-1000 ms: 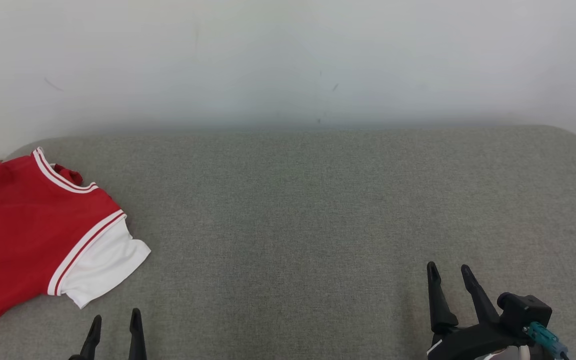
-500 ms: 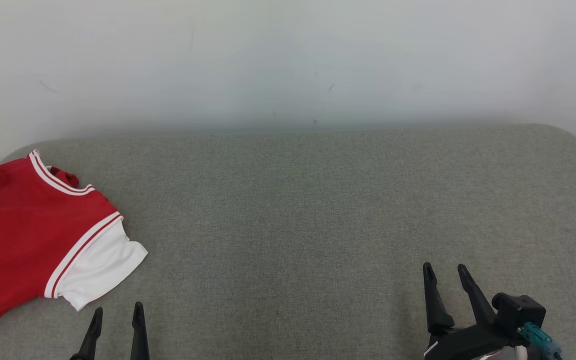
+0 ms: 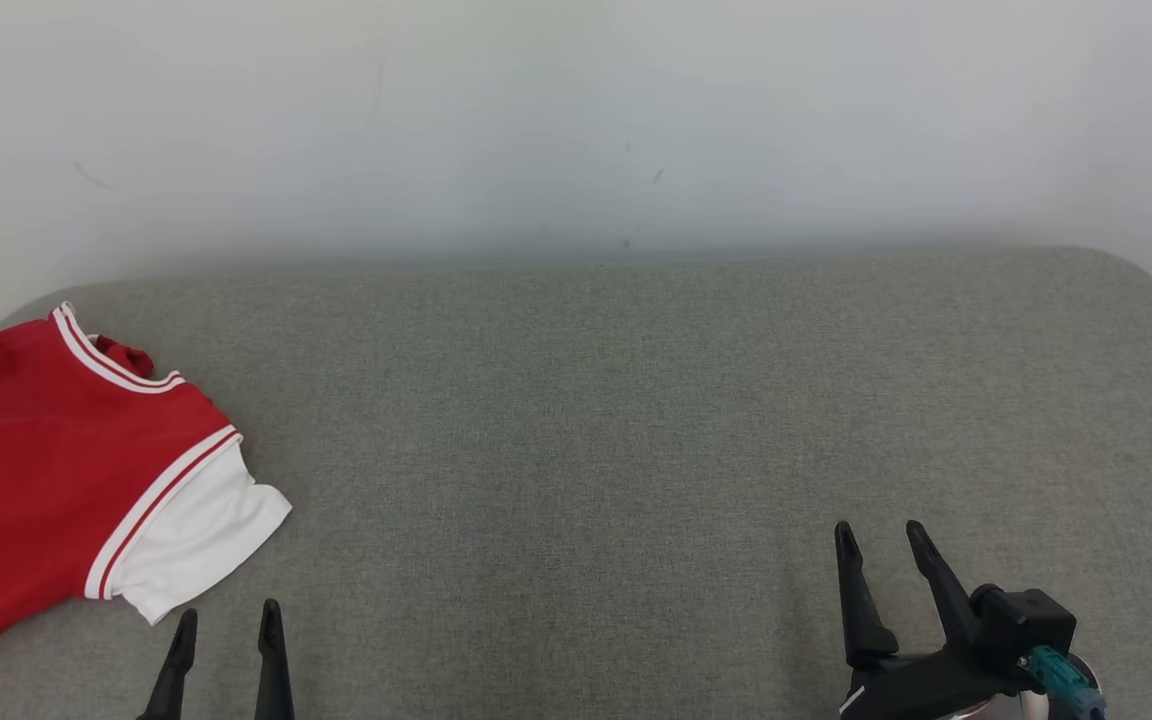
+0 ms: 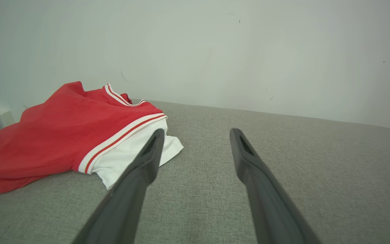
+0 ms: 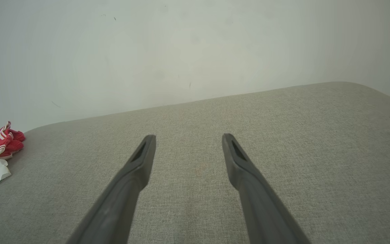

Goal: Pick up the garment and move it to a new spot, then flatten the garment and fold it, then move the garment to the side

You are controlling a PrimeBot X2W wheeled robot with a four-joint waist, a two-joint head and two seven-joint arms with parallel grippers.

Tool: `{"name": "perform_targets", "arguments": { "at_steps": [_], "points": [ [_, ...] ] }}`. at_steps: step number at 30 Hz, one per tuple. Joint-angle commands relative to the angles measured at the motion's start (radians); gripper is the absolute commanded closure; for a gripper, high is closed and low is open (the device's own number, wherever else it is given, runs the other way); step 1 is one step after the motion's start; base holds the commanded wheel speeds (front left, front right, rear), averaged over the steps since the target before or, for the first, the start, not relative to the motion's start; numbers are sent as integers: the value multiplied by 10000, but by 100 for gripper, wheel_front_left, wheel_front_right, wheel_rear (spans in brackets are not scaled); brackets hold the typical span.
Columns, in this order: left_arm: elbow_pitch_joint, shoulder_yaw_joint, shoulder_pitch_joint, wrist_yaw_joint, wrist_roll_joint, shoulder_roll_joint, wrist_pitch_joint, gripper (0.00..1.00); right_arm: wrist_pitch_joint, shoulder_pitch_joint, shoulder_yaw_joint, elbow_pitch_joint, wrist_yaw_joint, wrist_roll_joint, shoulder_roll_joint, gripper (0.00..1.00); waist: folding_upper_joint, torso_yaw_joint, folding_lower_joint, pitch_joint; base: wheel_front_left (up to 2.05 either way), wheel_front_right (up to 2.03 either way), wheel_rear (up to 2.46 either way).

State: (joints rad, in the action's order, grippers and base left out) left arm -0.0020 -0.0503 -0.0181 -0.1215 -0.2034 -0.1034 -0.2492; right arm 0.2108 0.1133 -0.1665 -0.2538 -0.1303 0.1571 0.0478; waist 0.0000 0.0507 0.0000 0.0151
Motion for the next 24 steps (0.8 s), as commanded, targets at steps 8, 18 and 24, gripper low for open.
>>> {"name": "perform_targets", "arguments": {
  "at_steps": [8, 18, 24],
  "points": [
    [-127, 269, -190, 191, 567, 130, -175, 0, 129, 5, -115, 49, -7, -373, 43, 0, 0, 34, 0, 15, 0, 0, 0],
    [-80, 552, -200, 312, 667, 282, -175, 0, 53, -9, -17, 50, -7, -103, 42, 0, 0, 46, 0, 41, 0, 0, 0],
    [-80, 641, -218, 408, 699, 332, -175, 0, -19, -7, -3, 17, -7, 213, 40, 0, 0, 79, 0, 25, 0, 0, 0]
  ]
}}
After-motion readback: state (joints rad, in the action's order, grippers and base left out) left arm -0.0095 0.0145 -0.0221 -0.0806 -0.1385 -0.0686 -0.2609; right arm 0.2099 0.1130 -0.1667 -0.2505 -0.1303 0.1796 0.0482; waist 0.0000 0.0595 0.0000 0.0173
